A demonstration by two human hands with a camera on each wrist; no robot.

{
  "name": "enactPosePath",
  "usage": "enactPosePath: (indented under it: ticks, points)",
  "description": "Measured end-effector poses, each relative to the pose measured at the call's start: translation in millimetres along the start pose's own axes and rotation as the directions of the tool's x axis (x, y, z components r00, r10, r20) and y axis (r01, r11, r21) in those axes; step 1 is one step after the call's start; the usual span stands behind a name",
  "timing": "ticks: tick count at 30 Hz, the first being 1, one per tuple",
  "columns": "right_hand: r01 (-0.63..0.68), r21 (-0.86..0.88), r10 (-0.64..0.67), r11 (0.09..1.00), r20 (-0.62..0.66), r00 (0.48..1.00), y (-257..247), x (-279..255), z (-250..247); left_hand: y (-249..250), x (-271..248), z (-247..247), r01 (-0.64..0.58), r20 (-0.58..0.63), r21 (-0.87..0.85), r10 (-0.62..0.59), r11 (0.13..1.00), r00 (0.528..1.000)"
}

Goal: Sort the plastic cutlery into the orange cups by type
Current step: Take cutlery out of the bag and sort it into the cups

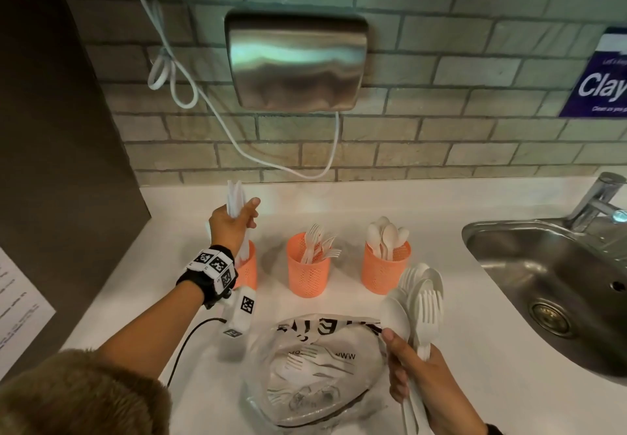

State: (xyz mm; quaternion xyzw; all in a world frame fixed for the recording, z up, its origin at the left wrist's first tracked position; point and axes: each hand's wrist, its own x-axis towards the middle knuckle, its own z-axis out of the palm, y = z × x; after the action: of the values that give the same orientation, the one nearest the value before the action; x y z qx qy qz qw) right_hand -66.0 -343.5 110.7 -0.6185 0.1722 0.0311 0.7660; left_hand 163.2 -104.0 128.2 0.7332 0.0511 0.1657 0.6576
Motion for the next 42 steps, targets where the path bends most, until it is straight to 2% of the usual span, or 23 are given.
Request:
enactPosePath:
  ticks: [3, 5, 10, 12, 14, 16, 18, 20, 21, 23, 26, 29, 31, 33, 35, 40, 42]
  points:
    - [-0.005, -0.011, 0.005, 1.000, -0.008, 1.000, 1.2, 0.8, -1.5, -5.3, -1.8, -1.8, 0.004, 0.018, -0.010, -0.004, 1.000, 1.000]
    - [-0.007, -0.008, 0.007, 1.000, -0.005, 1.000, 1.0, 1.8, -1.3, -7.9, -1.3, -3.3, -0.042, 0.031, -0.010, 0.042, 0.999, 0.999]
    - [-0.020, -0.025, 0.020, 1.000, 0.021, 1.000, 1.4, 4.1, 4.0, -11.9, 6.3, -6.6, -0.191, 0.044, 0.207, 0.185, 0.959, 0.982]
    - [-0.023, -0.032, 0.024, 0.999, 0.032, 0.999, 1.6, 5.1, 7.0, -13.5, 6.4, -8.4, -0.303, 0.099, 0.351, 0.287, 0.886, 0.953]
    - [-0.025, -0.035, 0.026, 0.999, 0.038, 0.999, 1.2, 5.1, 9.1, -18.5, 6.1, -9.7, -0.396, 0.208, 0.527, 0.338, 0.752, 0.918]
    - [-0.023, -0.033, 0.024, 0.999, 0.043, 0.999, 0.8, 4.7, 9.9, -21.4, 4.3, -8.8, -0.413, 0.272, 0.661, 0.313, 0.626, 0.910]
    - [-0.023, -0.031, 0.024, 0.999, 0.043, 0.999, 0.0, 4.3, 10.1, -19.8, 2.3, -7.2, -0.413, 0.282, 0.748, 0.313, 0.520, 0.907]
    - [-0.024, -0.029, 0.025, 0.999, 0.042, 0.999, -0.7, 4.2, 9.7, -17.8, 1.8, -5.9, -0.392, 0.280, 0.789, 0.290, 0.473, 0.915]
    - [-0.024, -0.027, 0.025, 0.999, 0.042, 0.999, -1.3, 4.0, 9.5, -17.0, 2.2, -5.8, -0.364, 0.267, 0.799, 0.260, 0.478, 0.928]
    - [-0.022, -0.024, 0.023, 0.999, 0.049, 0.999, -2.1, 3.5, 9.6, -13.0, 2.2, -6.1, -0.310, 0.227, 0.776, 0.216, 0.550, 0.950]
    - [-0.022, -0.014, 0.023, 1.000, 0.085, 0.996, -2.3, 2.3, 11.7, -2.7, -2.6, -3.7, -0.336, 0.197, 0.664, 0.276, 0.668, 0.941]
    - [-0.022, -0.026, 0.025, 0.999, 0.139, 0.990, -1.5, 0.5, 17.2, 23.9, -26.2, -1.6, -0.399, 0.182, 0.428, 0.355, 0.811, 0.917]
    - [-0.026, -0.032, 0.031, 0.999, 0.170, 0.985, -0.3, -0.8, 21.9, 47.1, -49.0, -2.7, -0.426, 0.168, 0.244, 0.394, 0.871, 0.903]
    - [-0.026, -0.038, 0.033, 0.999, 0.191, 0.981, 1.3, -1.0, 26.3, 67.8, -73.1, -7.0, -0.443, 0.189, 0.122, 0.417, 0.888, 0.889]
    - [-0.007, -0.062, 0.019, 0.998, 0.201, 0.979, 3.1, -0.5, 31.0, 83.1, -98.0, -10.8, -0.435, 0.269, 0.070, 0.403, 0.898, 0.875]
    - [0.097, -0.177, -0.071, 0.979, 0.148, 0.986, 12.0, 2.3, 42.1, 80.5, -159.1, -9.7, -0.386, 0.482, 0.077, 0.304, 0.919, 0.822]
    - [0.170, -0.221, -0.140, 0.960, 0.145, 0.980, 12.9, 1.6, 47.0, 71.8, -180.2, -7.0, -0.320, 0.499, 0.116, 0.223, 0.940, 0.837]
